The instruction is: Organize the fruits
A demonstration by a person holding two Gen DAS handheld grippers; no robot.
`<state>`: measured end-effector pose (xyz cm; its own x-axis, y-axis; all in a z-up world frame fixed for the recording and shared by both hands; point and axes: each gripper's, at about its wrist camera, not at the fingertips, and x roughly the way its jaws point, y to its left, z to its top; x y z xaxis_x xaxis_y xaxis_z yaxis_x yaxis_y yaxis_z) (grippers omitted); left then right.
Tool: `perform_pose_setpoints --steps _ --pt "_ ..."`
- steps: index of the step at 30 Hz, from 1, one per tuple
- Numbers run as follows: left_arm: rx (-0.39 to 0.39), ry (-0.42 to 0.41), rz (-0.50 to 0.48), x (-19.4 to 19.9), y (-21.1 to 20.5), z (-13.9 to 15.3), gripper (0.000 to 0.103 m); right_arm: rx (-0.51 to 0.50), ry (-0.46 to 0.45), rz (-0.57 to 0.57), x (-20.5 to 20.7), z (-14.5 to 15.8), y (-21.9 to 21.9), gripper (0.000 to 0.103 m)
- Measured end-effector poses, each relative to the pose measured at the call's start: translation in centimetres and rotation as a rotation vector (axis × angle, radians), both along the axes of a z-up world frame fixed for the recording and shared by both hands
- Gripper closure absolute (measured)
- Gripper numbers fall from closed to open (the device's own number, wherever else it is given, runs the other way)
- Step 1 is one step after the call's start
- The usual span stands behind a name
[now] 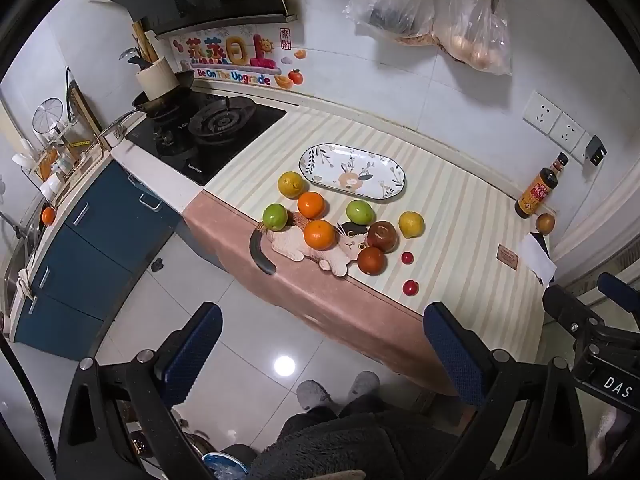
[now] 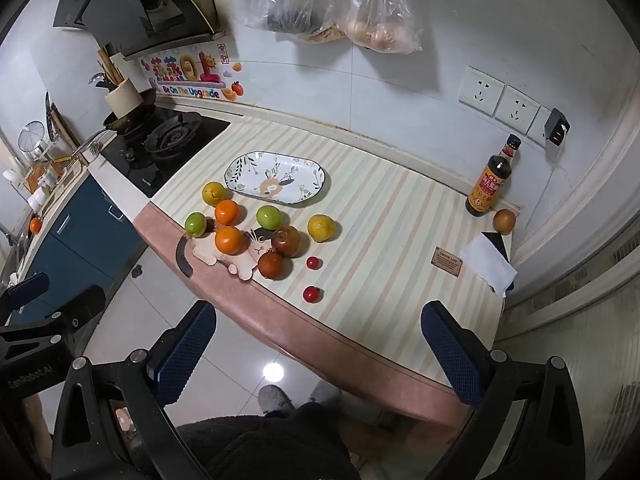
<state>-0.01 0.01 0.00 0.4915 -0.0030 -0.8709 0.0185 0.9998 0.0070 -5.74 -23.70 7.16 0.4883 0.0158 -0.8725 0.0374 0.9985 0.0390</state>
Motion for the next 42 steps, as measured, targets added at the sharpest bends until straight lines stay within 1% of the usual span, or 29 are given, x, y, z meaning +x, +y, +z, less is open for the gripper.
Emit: perform_pose_setpoints --steps 1,2,15,19,23,26,42 --pt "0.0 0.0 0.0 -0.03 0.0 0.01 0.0 -0.002 0.002 0.0 0.01 0.0 0.01 0.0" --pt "-0.002 0.017 -0.001 0.04 0.0 -0.02 0.0 0.003 -0.004 0.0 -0.03 0.04 -0.01 0.0" --pt "-0.006 0.007 0.0 0.03 0.0 -0.02 0.0 -0.003 -0.004 -0.006 0.11 0.42 -0.07 0.0" --pt "-0.006 0.007 -0.002 0.06 -0.03 -0.03 0.0 -0.004 -0.008 -0.01 -0.22 0.68 -0.9 0.0" --pt "-0.007 0.004 -0.004 0.06 -0.05 0.0 0.0 -0.001 -0.007 -0.009 -0.28 0.77 -0.84 0.0" --pt "-0.007 0.003 -0.005 0.38 -0.35 0.67 0.0 0.0 -0.009 -0.011 -0.27 0.71 -0.73 0.0" --pt "-0.01 0.0 -0.006 0.33 -0.33 0.75 0.0 -0.003 -0.01 -0.009 -0.19 0.63 -0.3 0.0"
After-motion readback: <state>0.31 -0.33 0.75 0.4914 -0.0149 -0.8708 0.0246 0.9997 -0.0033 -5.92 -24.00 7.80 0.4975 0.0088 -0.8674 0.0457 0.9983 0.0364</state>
